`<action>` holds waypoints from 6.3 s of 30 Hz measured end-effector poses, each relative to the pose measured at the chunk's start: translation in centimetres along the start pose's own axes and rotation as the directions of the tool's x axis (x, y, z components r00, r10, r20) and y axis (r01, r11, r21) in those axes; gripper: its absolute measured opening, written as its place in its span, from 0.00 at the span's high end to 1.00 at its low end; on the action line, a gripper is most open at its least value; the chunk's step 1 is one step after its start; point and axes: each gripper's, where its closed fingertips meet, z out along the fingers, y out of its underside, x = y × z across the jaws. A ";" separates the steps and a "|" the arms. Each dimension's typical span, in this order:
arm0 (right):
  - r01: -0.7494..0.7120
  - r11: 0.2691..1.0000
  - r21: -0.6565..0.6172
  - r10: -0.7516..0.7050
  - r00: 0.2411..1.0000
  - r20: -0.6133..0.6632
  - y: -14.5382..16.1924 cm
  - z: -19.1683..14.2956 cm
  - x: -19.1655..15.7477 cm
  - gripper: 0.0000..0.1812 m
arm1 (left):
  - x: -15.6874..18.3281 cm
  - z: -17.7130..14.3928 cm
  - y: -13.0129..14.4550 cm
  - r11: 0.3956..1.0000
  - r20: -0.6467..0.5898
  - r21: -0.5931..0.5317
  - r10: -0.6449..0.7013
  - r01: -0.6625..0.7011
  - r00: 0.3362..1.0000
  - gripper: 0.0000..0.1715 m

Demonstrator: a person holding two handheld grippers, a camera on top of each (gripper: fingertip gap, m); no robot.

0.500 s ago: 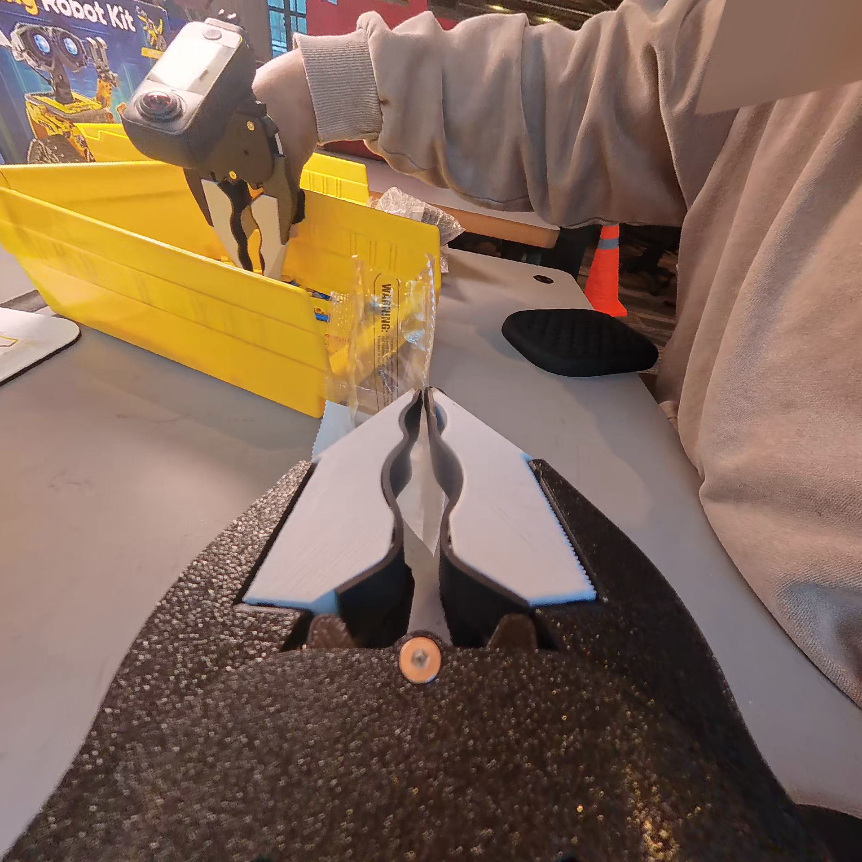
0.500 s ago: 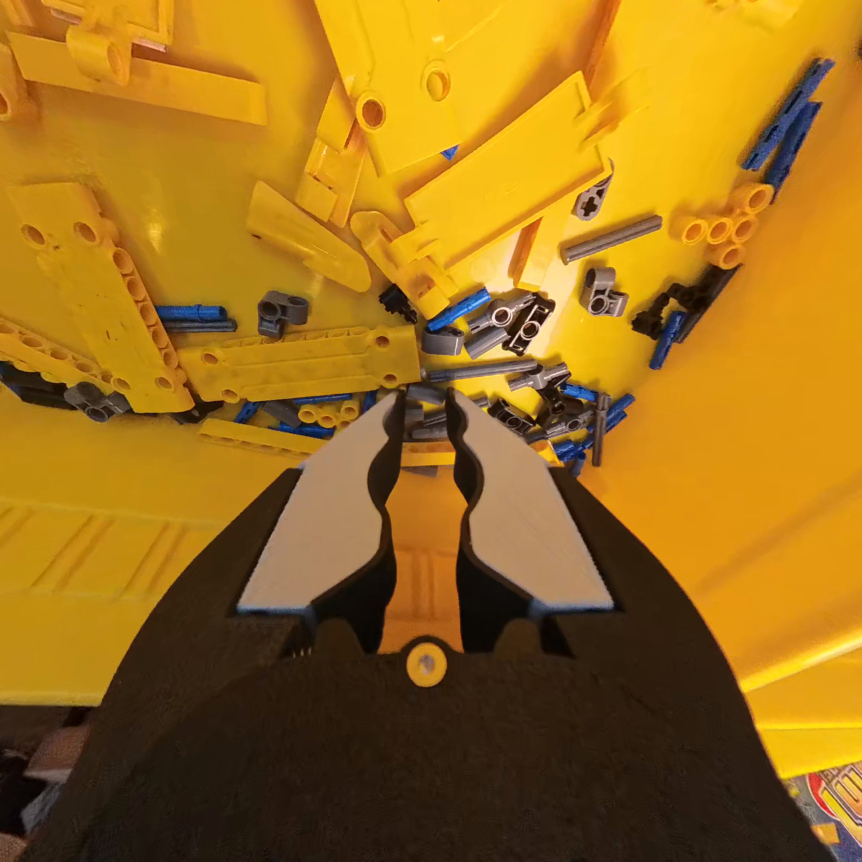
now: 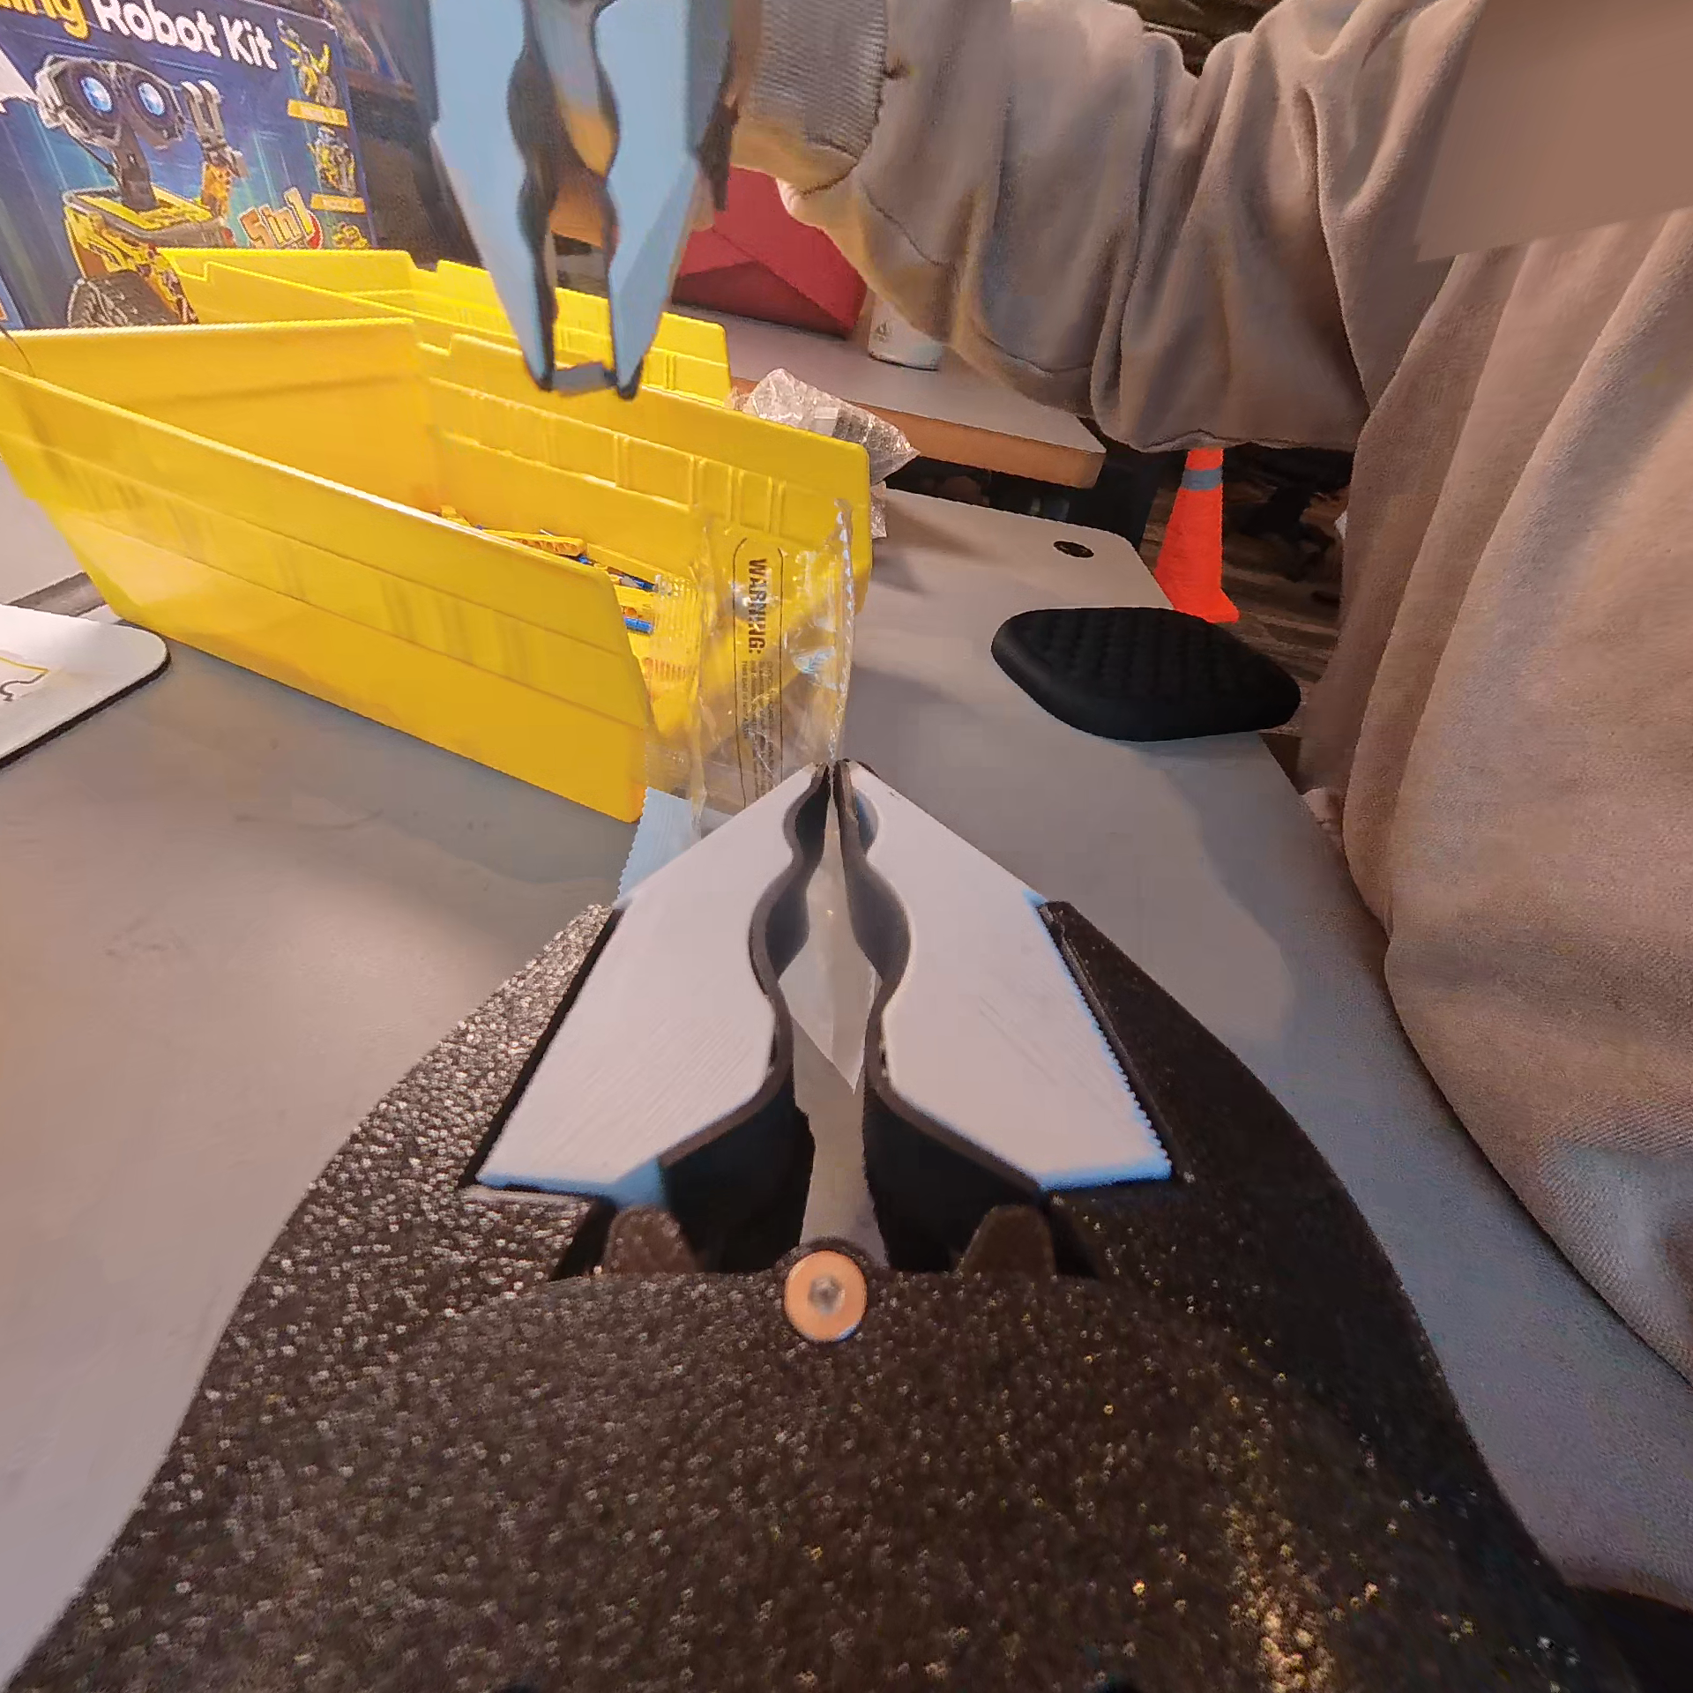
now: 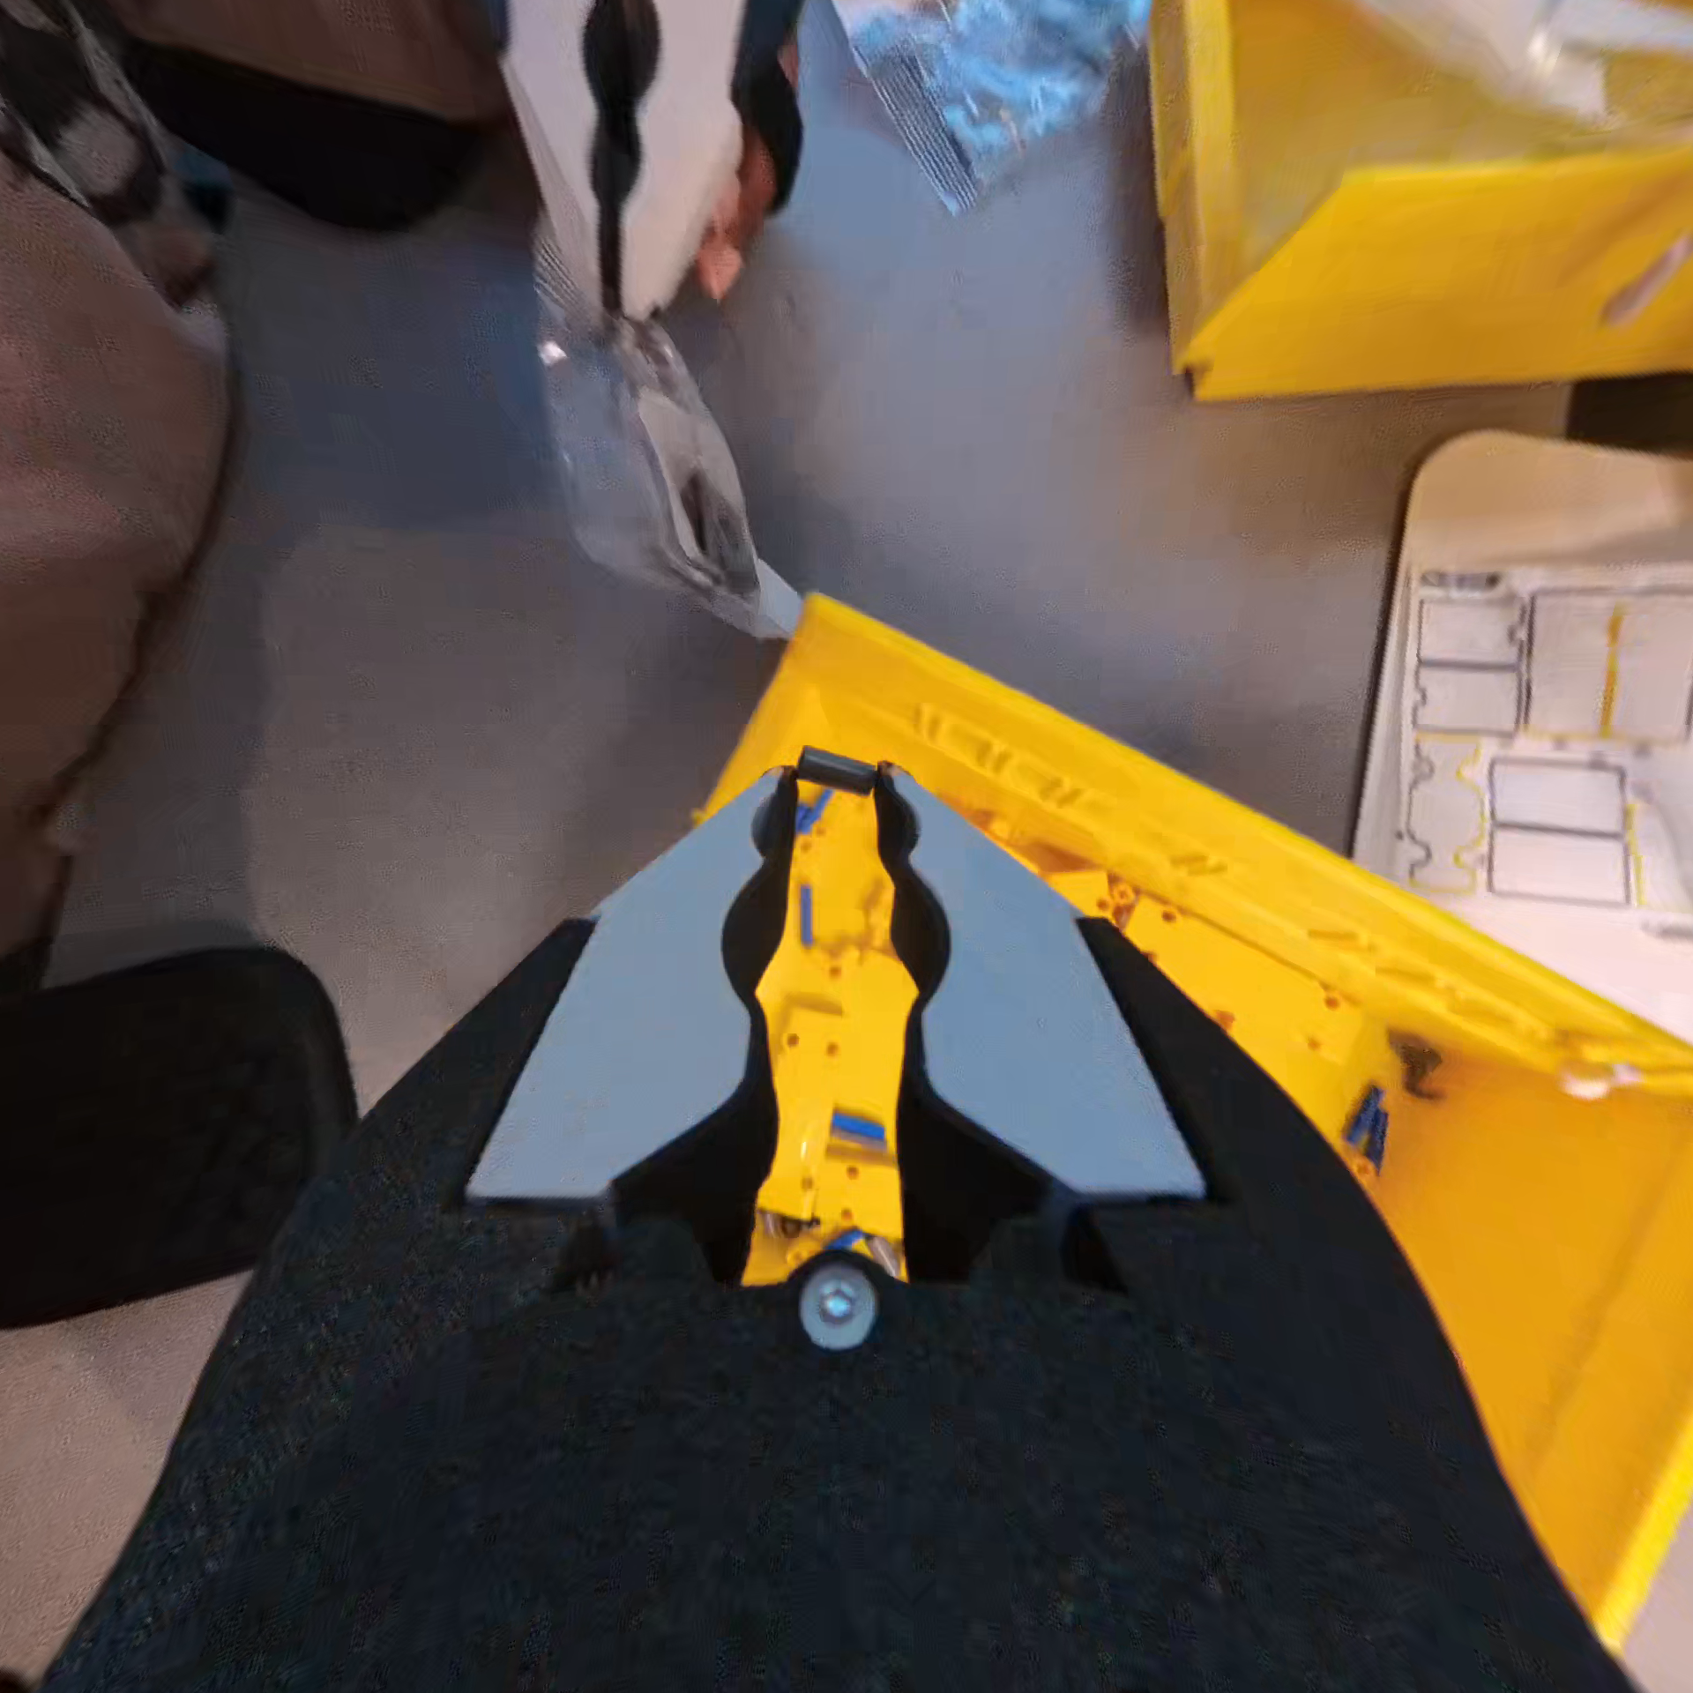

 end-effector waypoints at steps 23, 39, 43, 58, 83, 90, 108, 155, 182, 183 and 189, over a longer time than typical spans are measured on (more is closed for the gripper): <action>-0.206 0.759 -0.617 0.031 0.959 -0.281 18.4 -3.1 7.7 0.88 | -0.5 -0.4 -0.2 1.000 0.015 0.008 -0.003 0.003 1.000 1.00; -0.185 0.624 -0.759 0.111 0.983 -0.148 22.0 -0.7 6.6 0.91 | -0.5 -0.5 -0.1 1.000 0.013 0.008 -0.006 0.005 1.000 1.00; -0.196 0.641 -0.742 0.117 0.980 -0.158 21.9 -0.5 6.8 0.92 | -0.5 -0.5 -0.1 1.000 0.014 0.009 -0.007 0.007 1.000 1.00; 0.168 0.982 0.082 -0.172 0.984 0.045 -6.1 4.6 -3.6 0.91 | -0.6 -0.5 -0.2 1.000 0.020 0.014 -0.009 0.009 1.000 1.00; -0.252 0.756 -0.605 0.166 0.967 -0.195 18.4 1.9 4.0 0.92 | -0.3 -0.4 -0.3 1.000 0.022 0.006 0.008 -0.008 1.000 1.00; -0.094 0.981 -0.170 0.084 0.994 -0.067 4.3 1.1 0.4 0.92 | -0.3 -0.3 -0.2 1.000 0.019 0.002 0.009 -0.009 1.000 1.00; -0.132 0.948 -0.290 0.105 0.989 -0.105 6.3 2.5 -2.9 0.81 | 0.1 -0.5 -0.7 0.999 0.007 0.009 0.031 -0.031 0.999 1.00; -0.409 0.886 -0.218 0.303 0.868 -0.394 11.0 4.6 -8.6 0.91 | 1.9 -4.6 -1.2 0.995 0.165 0.047 0.082 -0.091 0.983 1.00; -0.542 0.834 -0.104 0.451 0.779 -0.435 10.6 5.1 -14.4 0.91 | 2.8 -4.7 -2.1 0.992 0.140 0.078 0.092 -0.104 0.986 1.00; -0.536 0.836 -0.117 0.440 0.782 -0.443 10.4 5.2 -14.7 0.91 | 2.9 -4.7 -2.1 0.991 0.138 0.079 0.094 -0.106 0.986 1.00; -0.385 0.899 -0.206 0.260 0.851 -0.456 6.6 8.4 -16.5 0.91 | 3.2 -5.0 -2.8 0.987 0.148 0.094 0.114 -0.129 0.982 1.00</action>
